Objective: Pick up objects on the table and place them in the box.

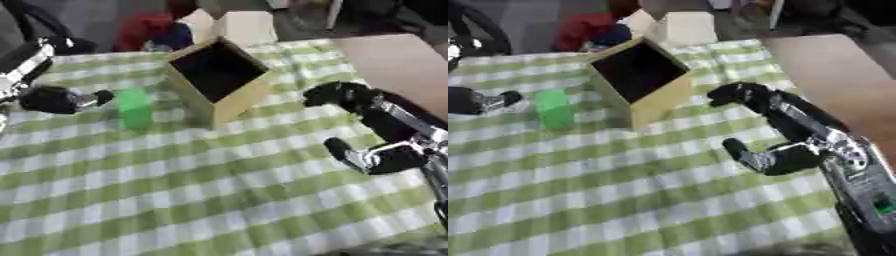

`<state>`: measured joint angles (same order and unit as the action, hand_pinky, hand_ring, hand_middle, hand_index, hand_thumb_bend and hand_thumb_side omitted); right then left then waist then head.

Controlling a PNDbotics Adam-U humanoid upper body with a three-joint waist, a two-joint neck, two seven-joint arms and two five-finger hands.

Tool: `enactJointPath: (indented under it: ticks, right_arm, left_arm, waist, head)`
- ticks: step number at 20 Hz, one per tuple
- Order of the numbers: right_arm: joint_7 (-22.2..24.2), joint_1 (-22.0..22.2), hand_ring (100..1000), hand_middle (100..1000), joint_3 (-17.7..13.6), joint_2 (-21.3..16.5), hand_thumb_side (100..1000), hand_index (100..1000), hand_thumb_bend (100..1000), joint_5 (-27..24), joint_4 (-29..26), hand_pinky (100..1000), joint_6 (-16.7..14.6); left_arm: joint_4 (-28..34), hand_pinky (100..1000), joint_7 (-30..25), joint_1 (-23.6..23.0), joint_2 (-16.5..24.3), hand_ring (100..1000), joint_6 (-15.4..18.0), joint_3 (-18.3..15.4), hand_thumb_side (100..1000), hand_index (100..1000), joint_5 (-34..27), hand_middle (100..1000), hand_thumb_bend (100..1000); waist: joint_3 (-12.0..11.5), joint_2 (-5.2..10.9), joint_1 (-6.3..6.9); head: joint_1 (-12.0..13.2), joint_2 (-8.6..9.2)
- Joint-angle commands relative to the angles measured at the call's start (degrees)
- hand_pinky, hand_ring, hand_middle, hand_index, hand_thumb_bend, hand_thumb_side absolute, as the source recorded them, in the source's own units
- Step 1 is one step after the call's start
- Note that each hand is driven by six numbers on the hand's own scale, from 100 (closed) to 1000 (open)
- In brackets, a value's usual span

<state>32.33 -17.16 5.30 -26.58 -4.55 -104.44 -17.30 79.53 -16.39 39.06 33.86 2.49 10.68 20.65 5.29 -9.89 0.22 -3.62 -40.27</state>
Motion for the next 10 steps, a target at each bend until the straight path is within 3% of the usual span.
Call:
enactJointPath:
  ticks: [1, 10]
  right_arm:
    - [0.1, -0.5, 859, 861, -0.5, -0.9, 224, 834, 194, 0.0, -0.8, 965, -0.2]
    - [0.4, -0.5, 860, 861, -0.4, -0.9, 227, 835, 194, 0.1, -0.8, 966, -0.3]
  left_arm:
    - [-2.0, 954, 0.2, 1.6, 0.3, 896, 0.2, -0.9, 385, 866, 1.2, 782, 569]
    - [-9.8, 951, 0.0, 4.3, -2.1, 895, 1.8, -0.6, 410, 865, 5.2, 781, 597]
  waist:
    - [0.0, 0.84, -0.08]
    - [0.2, 0.86, -0.17]
  head:
    - [-0.1, -0.18]
    - [0.1, -0.33]
